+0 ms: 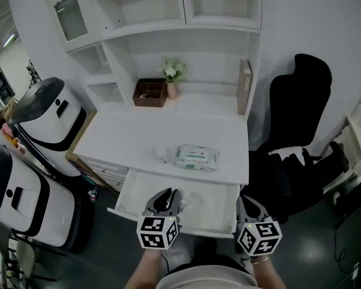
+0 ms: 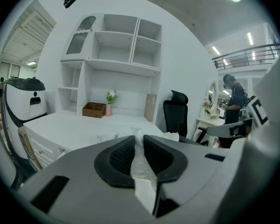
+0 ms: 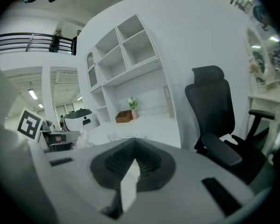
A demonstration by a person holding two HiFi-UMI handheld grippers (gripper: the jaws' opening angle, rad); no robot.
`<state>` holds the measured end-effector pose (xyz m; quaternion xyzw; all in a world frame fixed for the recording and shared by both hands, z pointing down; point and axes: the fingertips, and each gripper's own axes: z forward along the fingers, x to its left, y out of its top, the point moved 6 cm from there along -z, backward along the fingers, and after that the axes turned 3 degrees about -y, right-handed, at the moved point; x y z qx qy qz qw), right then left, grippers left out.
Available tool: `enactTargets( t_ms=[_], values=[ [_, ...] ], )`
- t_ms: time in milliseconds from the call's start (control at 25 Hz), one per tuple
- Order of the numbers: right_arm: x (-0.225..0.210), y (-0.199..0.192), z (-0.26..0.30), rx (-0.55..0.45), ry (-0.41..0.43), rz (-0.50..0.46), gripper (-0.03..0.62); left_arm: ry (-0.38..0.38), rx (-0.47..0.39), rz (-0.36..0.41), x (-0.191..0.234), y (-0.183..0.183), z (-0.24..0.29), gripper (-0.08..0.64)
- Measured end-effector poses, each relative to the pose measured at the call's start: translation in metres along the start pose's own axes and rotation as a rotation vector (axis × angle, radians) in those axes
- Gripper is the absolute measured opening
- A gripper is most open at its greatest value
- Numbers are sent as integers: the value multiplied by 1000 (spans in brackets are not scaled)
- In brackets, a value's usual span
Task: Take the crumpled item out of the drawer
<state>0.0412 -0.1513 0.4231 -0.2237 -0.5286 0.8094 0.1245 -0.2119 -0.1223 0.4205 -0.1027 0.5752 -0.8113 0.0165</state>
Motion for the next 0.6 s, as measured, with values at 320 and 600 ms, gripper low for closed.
enactTargets(
  t_ms=[320, 600],
  values=[
    [-1, -2, 1, 8, -10, 3, 2, 8, -5, -4, 5, 0, -2, 54],
    [-2, -5, 6, 14, -9, 4, 2, 14, -3, -4, 8, -1, 0, 52]
  ],
)
